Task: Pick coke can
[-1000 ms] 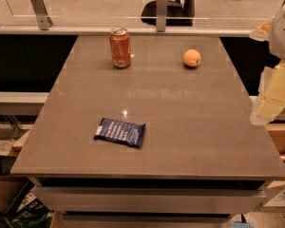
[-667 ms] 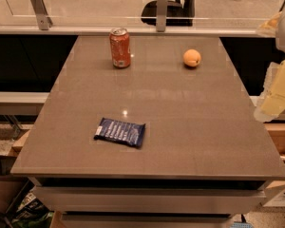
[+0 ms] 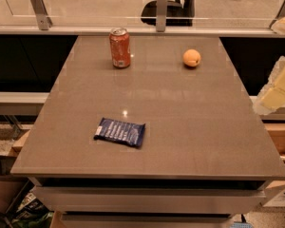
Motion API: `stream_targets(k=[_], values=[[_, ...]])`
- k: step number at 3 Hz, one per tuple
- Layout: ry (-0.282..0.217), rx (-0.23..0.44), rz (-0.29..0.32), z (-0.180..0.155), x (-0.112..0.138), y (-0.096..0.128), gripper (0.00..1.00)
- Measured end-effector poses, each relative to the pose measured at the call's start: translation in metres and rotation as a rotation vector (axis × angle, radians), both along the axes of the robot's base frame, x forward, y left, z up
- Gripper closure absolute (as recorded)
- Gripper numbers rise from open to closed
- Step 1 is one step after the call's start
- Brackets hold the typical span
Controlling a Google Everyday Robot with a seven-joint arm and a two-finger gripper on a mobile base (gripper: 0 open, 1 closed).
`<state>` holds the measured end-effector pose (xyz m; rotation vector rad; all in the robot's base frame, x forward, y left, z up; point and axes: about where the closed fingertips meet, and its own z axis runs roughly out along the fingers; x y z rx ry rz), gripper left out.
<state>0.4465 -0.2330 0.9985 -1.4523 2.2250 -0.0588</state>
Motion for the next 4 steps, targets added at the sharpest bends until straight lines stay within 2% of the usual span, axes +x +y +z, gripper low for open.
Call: stream_targets(k=[1, 3, 4], values=[[-0.036, 0.080, -0.032, 0.004, 0.002, 0.001, 0.00], [-0.067, 0.257, -0.202, 0.003, 0.011, 0.002, 0.00], [-0.076, 0.306, -0.233, 0.001, 0.015, 0.008, 0.00]])
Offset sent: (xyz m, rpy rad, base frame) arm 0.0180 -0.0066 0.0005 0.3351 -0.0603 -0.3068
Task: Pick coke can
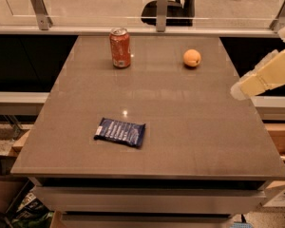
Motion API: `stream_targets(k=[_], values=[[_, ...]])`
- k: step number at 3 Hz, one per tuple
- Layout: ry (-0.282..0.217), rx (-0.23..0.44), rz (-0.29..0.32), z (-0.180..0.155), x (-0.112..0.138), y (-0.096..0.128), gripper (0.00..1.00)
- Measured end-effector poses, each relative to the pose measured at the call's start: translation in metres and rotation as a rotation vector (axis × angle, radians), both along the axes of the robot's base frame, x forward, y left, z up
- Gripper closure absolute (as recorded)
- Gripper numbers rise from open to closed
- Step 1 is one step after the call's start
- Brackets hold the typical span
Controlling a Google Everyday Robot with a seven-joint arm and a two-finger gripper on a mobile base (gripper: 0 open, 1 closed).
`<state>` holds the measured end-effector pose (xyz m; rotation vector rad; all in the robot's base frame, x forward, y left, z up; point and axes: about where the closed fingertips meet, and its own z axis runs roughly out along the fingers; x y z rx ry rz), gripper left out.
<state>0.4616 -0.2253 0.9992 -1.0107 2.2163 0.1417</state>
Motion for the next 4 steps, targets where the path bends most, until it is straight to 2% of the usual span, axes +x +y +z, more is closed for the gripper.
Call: stream_targets(k=[1, 2, 3, 4], values=[[-0.026, 0.039, 0.009, 0.0000, 0.0044, 0.0129, 0.00], [-0.026, 0.039, 0.009, 0.0001, 0.0044, 0.0130, 0.00], [-0.037, 0.070, -0.004, -0.0020, 0.0061, 0.0151, 0.00], [-0.053, 0.134, -0.022, -0.0068, 0.0094, 0.0212, 0.00]])
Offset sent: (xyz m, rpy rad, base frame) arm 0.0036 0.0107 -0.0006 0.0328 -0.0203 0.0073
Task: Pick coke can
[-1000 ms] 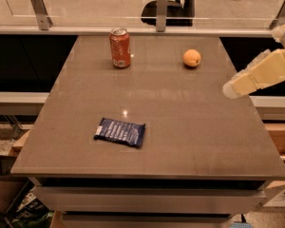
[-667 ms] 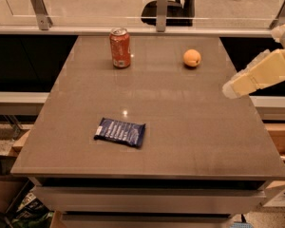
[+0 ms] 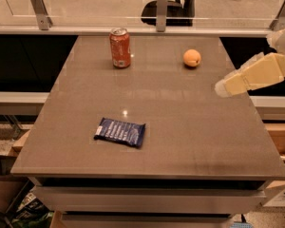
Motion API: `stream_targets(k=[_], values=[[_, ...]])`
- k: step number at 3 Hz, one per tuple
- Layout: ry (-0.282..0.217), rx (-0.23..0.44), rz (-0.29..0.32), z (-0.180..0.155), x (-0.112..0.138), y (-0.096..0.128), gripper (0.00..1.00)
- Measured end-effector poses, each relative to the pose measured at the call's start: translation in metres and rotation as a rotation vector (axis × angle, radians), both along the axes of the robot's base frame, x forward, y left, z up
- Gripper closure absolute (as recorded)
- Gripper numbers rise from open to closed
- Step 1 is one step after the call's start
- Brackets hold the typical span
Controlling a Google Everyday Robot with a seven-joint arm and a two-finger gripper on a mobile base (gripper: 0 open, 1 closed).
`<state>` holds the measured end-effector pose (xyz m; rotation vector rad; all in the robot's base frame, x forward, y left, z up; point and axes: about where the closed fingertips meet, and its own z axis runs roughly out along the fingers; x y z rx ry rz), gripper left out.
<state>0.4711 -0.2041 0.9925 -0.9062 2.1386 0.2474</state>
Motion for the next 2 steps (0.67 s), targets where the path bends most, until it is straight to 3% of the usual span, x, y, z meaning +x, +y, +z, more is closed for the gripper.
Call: stream_targets(k=[2], values=[[-0.056, 0.129, -0.002, -0.009, 0.005, 0.025, 0.00]])
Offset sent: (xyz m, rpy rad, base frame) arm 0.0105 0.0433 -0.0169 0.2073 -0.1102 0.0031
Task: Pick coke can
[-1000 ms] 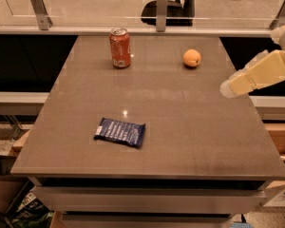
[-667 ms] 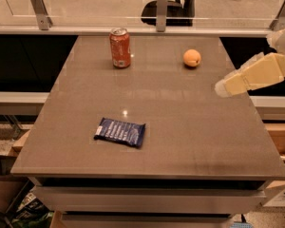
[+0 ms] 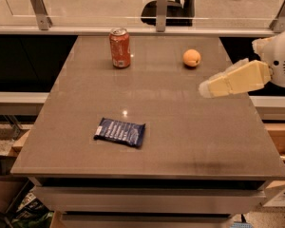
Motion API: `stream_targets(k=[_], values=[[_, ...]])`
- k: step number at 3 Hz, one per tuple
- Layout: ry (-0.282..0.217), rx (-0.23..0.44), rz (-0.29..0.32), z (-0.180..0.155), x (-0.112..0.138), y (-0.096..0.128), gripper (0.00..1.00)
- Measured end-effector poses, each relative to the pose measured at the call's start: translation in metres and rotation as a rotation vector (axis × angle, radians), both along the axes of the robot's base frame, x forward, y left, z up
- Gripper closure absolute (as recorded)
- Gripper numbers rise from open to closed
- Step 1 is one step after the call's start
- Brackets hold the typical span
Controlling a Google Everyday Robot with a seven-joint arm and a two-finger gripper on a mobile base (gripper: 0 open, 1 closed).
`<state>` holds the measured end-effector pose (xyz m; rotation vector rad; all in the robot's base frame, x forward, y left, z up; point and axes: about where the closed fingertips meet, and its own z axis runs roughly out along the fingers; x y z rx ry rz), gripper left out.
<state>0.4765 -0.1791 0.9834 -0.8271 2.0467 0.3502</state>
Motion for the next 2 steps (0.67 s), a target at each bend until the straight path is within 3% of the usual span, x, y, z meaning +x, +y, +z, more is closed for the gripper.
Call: stream_targets(k=[2], values=[[-0.090, 0.135, -0.013, -0.020, 0.012, 0.039, 0.00]])
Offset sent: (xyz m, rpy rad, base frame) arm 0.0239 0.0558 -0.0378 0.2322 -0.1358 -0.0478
